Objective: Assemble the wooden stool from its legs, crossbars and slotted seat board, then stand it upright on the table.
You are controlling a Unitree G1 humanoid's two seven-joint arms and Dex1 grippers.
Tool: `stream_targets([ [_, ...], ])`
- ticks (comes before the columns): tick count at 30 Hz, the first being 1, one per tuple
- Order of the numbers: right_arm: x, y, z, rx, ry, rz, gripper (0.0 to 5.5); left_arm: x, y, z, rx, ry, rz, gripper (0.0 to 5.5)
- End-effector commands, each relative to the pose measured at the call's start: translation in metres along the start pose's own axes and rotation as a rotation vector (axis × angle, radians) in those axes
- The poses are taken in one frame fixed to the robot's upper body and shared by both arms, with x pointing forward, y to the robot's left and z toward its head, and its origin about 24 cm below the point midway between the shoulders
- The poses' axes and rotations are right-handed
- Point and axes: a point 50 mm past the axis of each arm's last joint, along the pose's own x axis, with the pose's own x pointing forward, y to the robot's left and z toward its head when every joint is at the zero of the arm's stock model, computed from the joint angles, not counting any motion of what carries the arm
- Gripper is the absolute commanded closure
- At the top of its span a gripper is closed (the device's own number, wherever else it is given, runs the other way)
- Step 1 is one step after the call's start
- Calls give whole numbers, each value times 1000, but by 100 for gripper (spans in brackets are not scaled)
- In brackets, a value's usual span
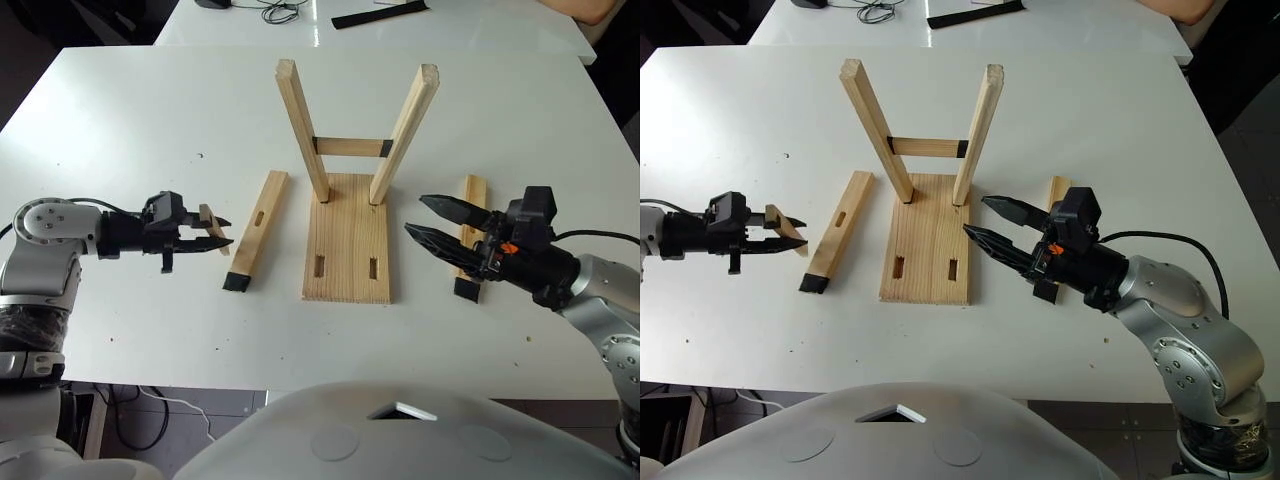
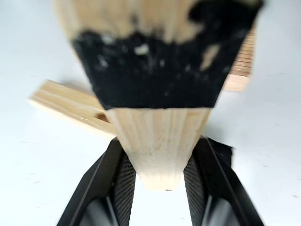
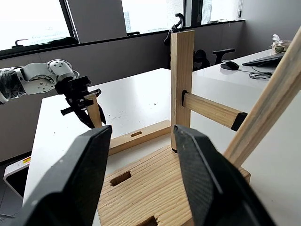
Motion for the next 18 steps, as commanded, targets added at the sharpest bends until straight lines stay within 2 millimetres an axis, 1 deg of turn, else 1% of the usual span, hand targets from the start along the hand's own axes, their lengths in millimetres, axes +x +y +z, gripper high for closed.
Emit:
stream_targets([
  [1, 0, 0, 3, -14, -10, -11, 308, -5, -3, 20, -19, -55, -21, 420],
  [2, 0, 0, 3, -14, -9, -11, 308, -5, 0, 26, -17, -85, 2, 420],
  [6, 0, -1, 2, -15, -7, -14, 308, -9, 27, 62, 24, -298, 179, 420],
  [8, 0, -2, 2, -15, -4, -13, 308, -7, 39, 68, 48, -354, 255, 420],
  [10, 1, -3, 1, -17, 2, -14, 308, 0, 44, 66, 72, -378, 284, 420],
  [14, 2, -5, -1, -20, 15, -4, 308, 17, 44, 54, 119, -336, 256, 420],
  [18, 3, -6, -1, -25, 19, 4, 308, 26, 52, 33, 144, -255, 221, 420],
])
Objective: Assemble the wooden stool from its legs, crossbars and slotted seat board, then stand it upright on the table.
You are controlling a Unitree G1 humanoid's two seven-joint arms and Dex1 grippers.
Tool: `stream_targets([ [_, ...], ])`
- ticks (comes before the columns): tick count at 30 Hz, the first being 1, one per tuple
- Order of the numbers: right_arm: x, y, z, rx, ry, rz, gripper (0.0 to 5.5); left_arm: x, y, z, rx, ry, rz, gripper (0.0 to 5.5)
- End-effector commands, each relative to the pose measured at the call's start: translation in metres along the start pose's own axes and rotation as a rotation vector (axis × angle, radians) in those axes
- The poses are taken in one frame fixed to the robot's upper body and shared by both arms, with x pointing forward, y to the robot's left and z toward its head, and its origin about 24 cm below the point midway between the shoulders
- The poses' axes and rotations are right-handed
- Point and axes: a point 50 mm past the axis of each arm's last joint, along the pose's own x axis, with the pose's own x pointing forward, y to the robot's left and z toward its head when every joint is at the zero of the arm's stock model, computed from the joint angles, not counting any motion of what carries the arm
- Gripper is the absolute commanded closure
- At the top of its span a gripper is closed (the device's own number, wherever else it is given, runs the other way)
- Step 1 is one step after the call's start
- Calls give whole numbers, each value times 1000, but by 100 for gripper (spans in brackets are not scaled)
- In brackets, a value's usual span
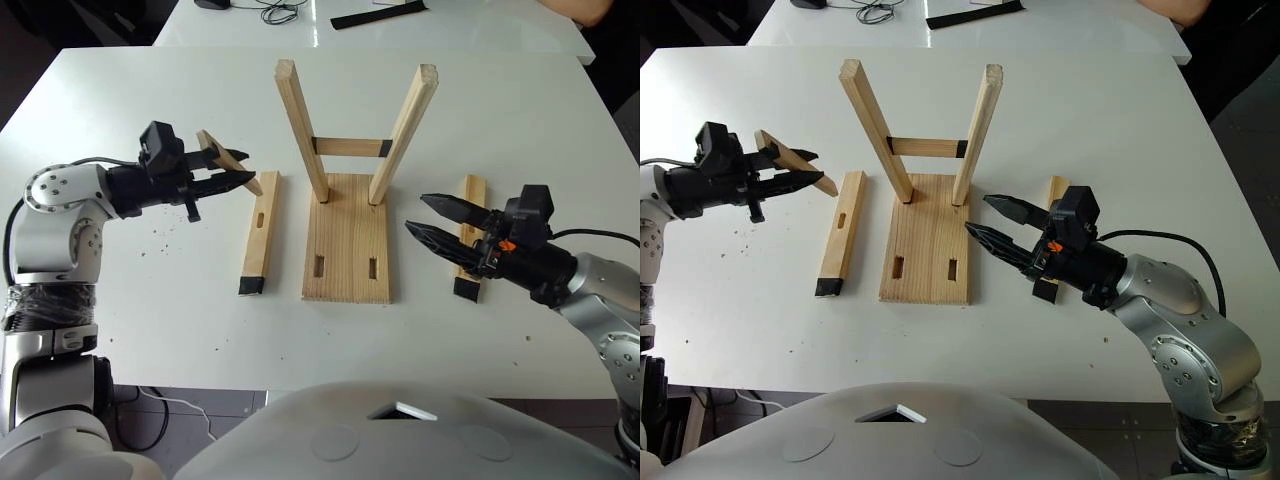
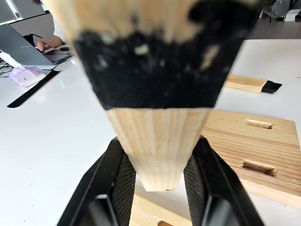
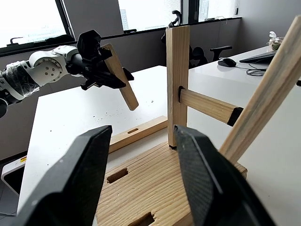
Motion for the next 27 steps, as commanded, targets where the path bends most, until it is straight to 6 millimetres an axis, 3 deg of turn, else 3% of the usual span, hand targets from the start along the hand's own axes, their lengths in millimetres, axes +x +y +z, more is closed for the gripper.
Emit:
stream_targets([
  [1, 1, -3, 3, -24, 1, 10, 308, 1, 5, -22, 35, 63, -32, 420],
  [9, 2, -4, 2, -26, 1, 21, 308, 4, 11, -16, 98, -63, -61, 420],
  [21, 3, -2, 1, -21, -8, 24, 308, -1, 10, -35, 136, 45, -111, 420],
  [27, 3, -3, 1, -22, -5, 28, 308, -2, -3, -49, 148, 114, -202, 420],
])
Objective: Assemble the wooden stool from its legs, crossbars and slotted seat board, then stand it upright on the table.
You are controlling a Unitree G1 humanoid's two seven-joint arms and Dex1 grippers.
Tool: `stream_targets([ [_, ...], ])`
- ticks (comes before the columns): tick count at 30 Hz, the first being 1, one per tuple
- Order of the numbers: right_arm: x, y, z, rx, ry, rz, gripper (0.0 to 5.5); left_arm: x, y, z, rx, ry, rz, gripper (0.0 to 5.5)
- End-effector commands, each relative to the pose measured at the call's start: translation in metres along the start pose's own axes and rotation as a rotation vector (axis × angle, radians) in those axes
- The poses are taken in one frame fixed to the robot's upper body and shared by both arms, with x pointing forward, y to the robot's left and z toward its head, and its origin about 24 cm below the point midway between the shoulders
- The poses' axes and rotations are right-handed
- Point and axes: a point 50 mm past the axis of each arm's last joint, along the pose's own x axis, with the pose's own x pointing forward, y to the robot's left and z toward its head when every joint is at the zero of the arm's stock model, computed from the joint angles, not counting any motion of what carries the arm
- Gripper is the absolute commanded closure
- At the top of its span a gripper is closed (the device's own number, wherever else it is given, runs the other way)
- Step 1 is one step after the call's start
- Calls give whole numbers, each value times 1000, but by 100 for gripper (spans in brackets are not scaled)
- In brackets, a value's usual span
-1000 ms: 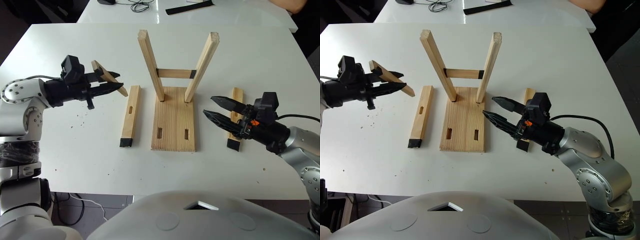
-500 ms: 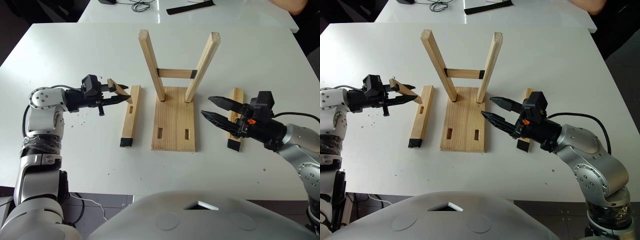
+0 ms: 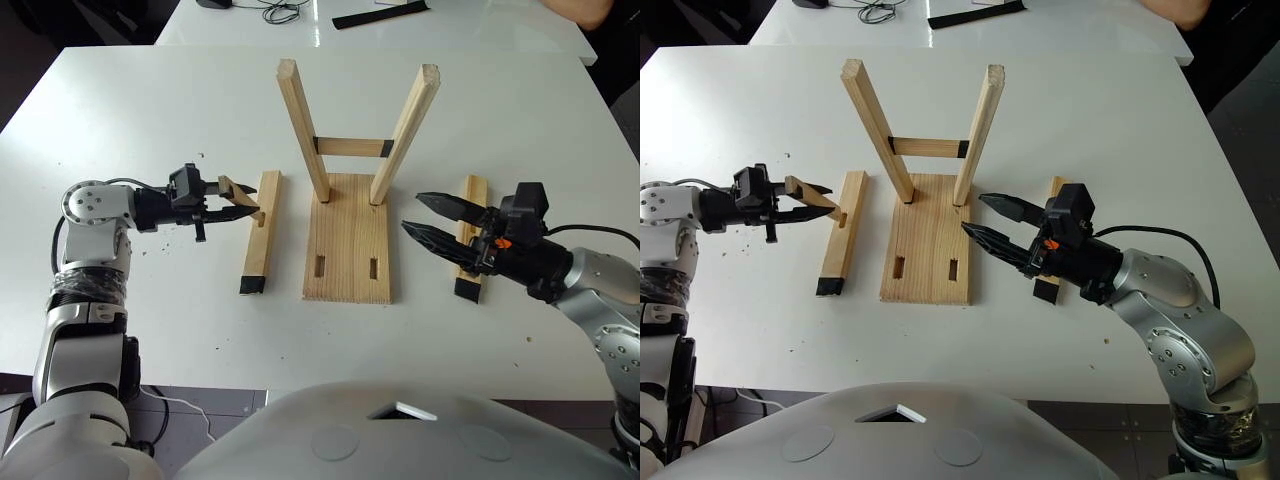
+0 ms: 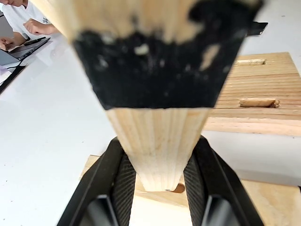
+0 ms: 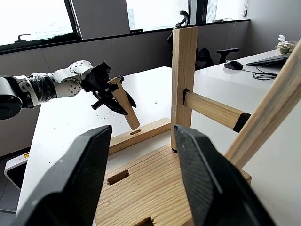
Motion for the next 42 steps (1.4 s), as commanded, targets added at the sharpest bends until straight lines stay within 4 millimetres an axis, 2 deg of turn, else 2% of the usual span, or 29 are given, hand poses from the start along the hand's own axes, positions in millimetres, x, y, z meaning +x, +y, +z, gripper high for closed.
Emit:
stream_targets([
  [1, 0, 0, 0, -7, 2, 2, 308, -1, -8, -5, 10, 48, -65, 420],
  [9, -1, 1, 0, -8, 9, -1, 308, -2, -15, -7, -35, 76, -142, 420],
  [12, -1, 1, -1, -9, 14, -8, 308, 3, -16, -4, -94, 77, -185, 420],
  [15, 1, -1, -3, -11, 26, -7, 308, 10, -18, -9, -167, 91, -209, 420],
  [24, 0, -3, -8, -34, 87, 14, 308, 26, -40, -33, -254, 54, -135, 420],
  [29, 0, -4, -7, -44, 94, 19, 308, 33, -42, -32, -203, 80, -119, 420],
  [30, 0, -5, -7, -45, 94, 18, 308, 35, -40, -32, -193, 94, -105, 382],
  [33, 1, -4, -11, -42, 98, 11, 308, 36, -37, -41, -183, 168, -58, 337],
  [36, 1, -3, -15, -40, 113, 3, 308, 33, -46, -52, -196, 198, -39, 289],
  [40, 1, -6, -17, -52, 126, -8, 308, 33, -44, -48, -212, 125, 15, 221],
  [42, 1, -7, -17, -61, 133, -6, 308, 30, -43, -42, -220, 85, 21, 221],
])
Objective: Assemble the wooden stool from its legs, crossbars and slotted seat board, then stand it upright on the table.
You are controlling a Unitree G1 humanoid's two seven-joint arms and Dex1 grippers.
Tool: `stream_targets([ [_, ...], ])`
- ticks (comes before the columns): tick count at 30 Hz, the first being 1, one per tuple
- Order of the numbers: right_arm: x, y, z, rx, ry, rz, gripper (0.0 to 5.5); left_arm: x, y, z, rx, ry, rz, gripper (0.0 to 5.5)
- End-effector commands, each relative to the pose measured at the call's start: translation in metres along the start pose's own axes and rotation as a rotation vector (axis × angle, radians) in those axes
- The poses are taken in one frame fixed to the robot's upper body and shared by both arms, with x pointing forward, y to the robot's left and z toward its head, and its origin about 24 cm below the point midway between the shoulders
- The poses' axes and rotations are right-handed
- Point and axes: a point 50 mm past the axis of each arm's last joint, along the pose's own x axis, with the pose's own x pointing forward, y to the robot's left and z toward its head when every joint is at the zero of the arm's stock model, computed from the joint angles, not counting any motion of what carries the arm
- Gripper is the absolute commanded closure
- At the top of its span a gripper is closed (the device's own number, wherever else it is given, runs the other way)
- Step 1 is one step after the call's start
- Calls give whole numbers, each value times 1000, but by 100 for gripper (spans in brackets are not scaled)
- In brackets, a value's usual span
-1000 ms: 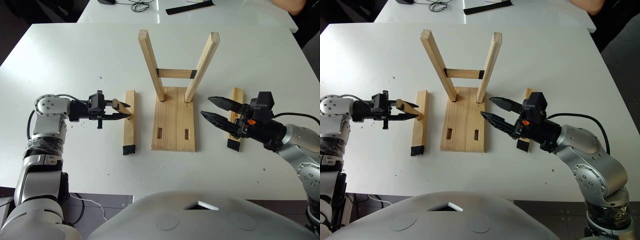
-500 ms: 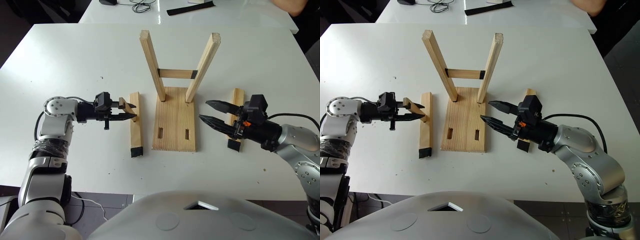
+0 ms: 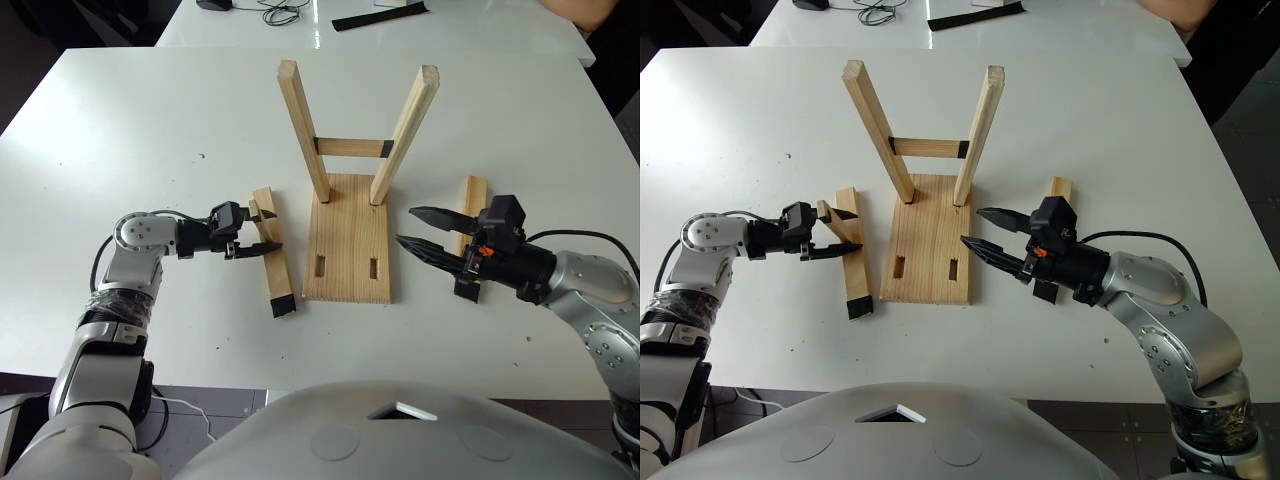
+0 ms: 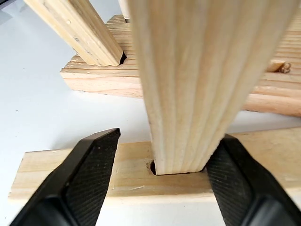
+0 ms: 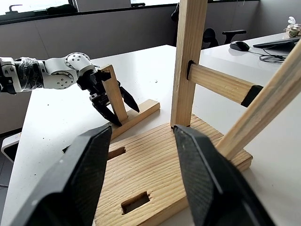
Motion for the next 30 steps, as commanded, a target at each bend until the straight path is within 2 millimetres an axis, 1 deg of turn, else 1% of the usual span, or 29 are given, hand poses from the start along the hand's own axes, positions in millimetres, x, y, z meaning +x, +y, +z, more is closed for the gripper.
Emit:
stream_targets([
  [1, -1, -4, 1, -32, 13, -7, 308, -5, -10, -5, -72, -15, -10, 221],
  [5, -2, -7, 5, -40, 3, -5, 308, -13, -10, 8, -22, -55, 33, 221],
  [10, -4, -12, 6, -56, 23, -2, 308, -19, -7, 32, 35, -137, 105, 221],
  [13, -3, -15, 12, -67, -1, 8, 308, -31, -4, 49, 6, -197, 149, 221],
  [15, -3, -15, 15, -68, -13, 15, 308, -42, -6, 60, -31, -231, 134, 221],
  [18, -4, -14, 14, -64, -15, 10, 308, -51, -4, 76, -65, -276, 112, 221],
  [21, -4, -15, 13, -65, -14, 8, 308, -52, -1, 94, -86, -351, 103, 221],
  [25, -2, -15, 14, -69, -19, 10, 308, -43, 1, 107, -102, -415, 99, 221],
  [26, -1, -15, 14, -71, -19, 10, 308, -41, 2, 111, -100, -441, 109, 239],
  [28, -1, -15, 14, -72, -19, 11, 308, -39, 3, 117, -113, -477, 112, 255],
  [29, -1, -15, 14, -72, -18, 12, 308, -38, 4, 118, -116, -480, 115, 278],
  [30, -1, -15, 13, -71, -18, 12, 308, -37, 4, 118, -121, -472, 116, 278],
])
